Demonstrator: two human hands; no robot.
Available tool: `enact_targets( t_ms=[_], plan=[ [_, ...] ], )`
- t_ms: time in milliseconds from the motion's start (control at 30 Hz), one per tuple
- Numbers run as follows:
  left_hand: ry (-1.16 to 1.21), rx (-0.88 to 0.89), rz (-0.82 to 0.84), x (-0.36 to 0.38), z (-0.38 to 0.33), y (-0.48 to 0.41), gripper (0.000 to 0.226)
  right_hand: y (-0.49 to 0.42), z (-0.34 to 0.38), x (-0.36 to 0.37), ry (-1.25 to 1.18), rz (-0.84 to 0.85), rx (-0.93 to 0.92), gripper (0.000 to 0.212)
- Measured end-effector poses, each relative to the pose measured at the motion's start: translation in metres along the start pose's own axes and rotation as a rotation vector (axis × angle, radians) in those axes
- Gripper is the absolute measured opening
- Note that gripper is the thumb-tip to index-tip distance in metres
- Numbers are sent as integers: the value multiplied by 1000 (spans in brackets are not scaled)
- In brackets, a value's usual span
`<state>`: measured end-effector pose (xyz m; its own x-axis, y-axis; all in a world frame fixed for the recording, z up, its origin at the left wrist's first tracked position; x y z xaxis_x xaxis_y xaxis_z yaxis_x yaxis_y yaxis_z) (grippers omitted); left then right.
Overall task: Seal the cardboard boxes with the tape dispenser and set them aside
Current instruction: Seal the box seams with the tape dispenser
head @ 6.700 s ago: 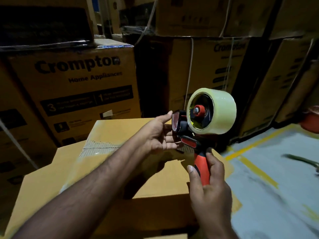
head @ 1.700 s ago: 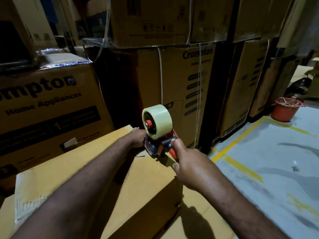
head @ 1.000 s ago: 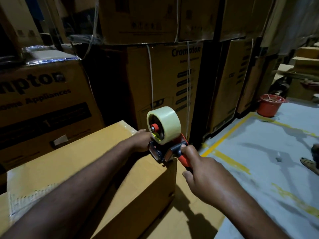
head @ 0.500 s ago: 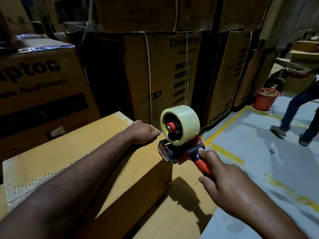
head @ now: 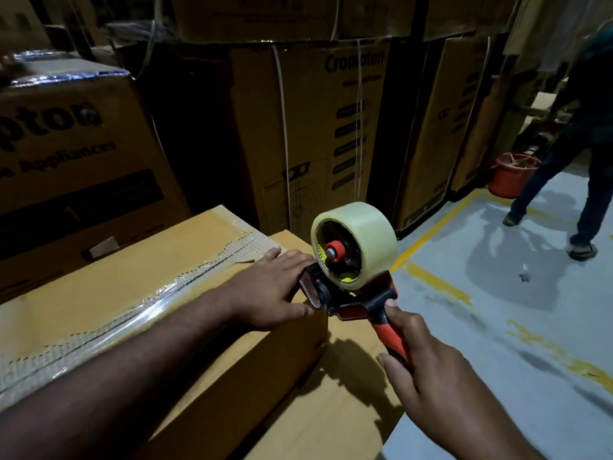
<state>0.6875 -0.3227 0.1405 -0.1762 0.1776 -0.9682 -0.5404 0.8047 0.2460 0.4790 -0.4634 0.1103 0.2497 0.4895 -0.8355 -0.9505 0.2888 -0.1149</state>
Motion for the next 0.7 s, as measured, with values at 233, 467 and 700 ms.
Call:
enact_targets(
  t_ms=[233,467,700],
  plan=[
    [-35,142,-82,8,9,-12,66,14,-20,19,-121,-89,8,69],
    [-97,166,-34,10,19,-9,66,31,-40,43,-232,-109,106,59],
    [65,145,49,8,23,-9,101,19,-44,59,-168,-117,9,75]
  ],
)
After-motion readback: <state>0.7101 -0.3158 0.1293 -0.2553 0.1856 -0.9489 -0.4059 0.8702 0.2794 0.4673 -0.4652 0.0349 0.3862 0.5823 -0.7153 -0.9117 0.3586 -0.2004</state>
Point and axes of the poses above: each hand's wrist, its own y-axis away from the middle knuckle, its own x-axis out of the palm, z = x × y, the point moved 3 cm from there along -y, towards the middle knuckle, and after that the axes turned 2 degrees about -x, right-handed, at the moved point
